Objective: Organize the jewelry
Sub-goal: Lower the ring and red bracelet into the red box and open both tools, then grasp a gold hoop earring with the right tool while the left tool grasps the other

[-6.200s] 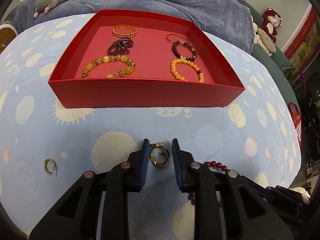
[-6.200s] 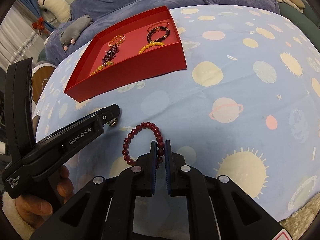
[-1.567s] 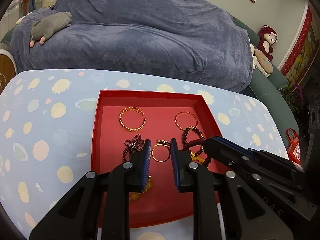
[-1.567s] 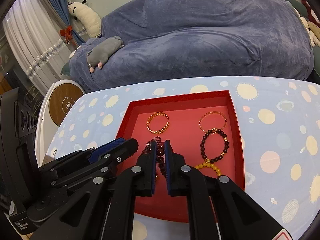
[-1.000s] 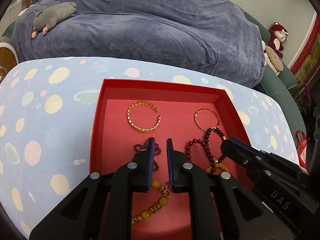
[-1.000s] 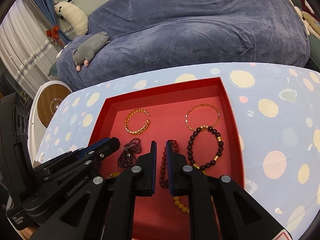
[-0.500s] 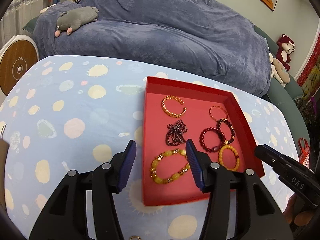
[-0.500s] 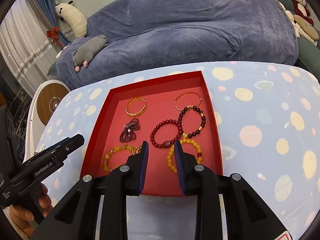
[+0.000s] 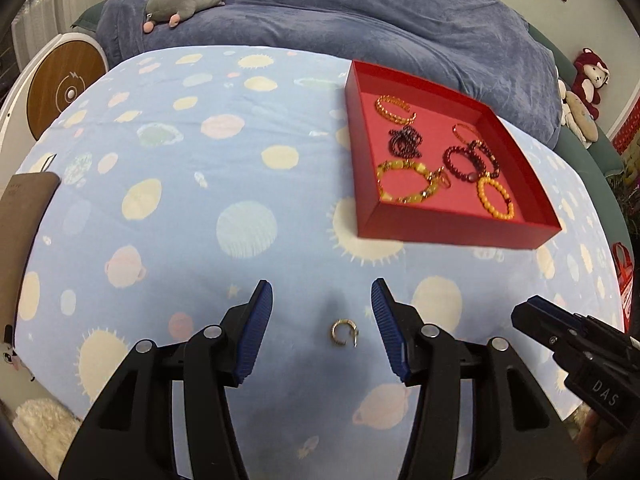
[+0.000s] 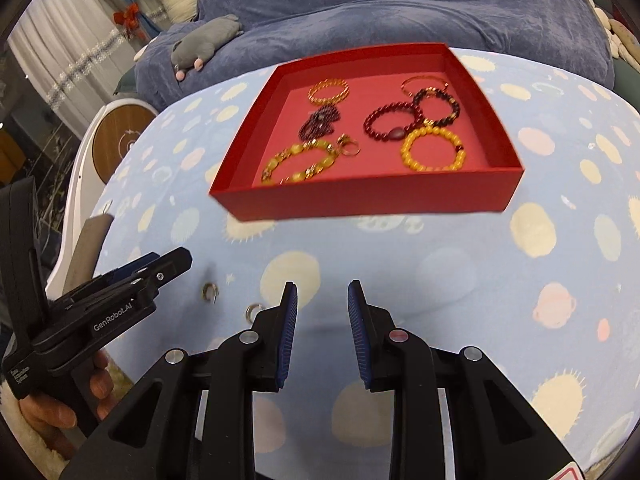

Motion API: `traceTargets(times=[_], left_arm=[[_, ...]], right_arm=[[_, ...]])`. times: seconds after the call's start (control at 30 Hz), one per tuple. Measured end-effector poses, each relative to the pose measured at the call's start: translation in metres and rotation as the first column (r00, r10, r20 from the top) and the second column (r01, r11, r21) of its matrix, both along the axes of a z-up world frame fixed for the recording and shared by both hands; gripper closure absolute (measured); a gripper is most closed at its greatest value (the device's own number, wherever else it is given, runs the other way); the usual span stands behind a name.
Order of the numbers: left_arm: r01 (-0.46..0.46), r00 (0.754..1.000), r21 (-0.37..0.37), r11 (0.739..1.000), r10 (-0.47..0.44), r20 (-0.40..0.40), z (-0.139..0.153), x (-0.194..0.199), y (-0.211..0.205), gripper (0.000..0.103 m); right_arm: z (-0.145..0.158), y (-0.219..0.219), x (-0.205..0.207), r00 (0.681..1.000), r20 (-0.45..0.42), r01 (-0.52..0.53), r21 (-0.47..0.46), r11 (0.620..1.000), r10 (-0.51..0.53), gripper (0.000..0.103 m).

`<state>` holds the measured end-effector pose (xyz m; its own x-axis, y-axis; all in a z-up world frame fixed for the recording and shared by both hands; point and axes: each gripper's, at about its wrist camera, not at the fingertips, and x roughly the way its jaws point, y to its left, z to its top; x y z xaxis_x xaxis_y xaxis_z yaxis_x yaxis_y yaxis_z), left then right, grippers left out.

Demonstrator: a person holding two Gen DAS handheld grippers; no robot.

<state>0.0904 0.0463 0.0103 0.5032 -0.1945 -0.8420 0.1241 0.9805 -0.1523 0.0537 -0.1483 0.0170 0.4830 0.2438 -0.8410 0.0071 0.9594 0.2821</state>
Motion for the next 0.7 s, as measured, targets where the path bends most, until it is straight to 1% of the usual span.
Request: traceTargets(times=[0.13,0.27,0.4,0.7], left_arm=[[-0.005,1.0,0.011,1.0,0.006,-0.018,-0.011,-0.013,0.006,0.054],[-0.015,1.0,0.016,1.0,0.015,-0.006,-0.01,-0.017,0.012,0.054],[-0.034,0.999,0.013,0.999,0.034,-0.006,-0.011,-0.019,0.021,0.054],[-0.06,0.998,-0.014,0.998,0.06,-0.024,-0.015,-0.021,0.033,0.054]], right_arm=[[-0.014,0.028,-0.013,0.998,-0.025,-0.05,-0.015,0.999,0.05,0.077],[-0.023,0.046,-0.013,0.996,-0.045,-0.084,-0.037,0.996,0.082,0.077],[-0.029,0.056,-0.006,0.995,-0.061,-0.084,-0.036,0.996,0.082,0.077],[-0.035,0.077,0.009,0.995,-0.049,-0.095,-0.079,0.992,0.091,0.076]])
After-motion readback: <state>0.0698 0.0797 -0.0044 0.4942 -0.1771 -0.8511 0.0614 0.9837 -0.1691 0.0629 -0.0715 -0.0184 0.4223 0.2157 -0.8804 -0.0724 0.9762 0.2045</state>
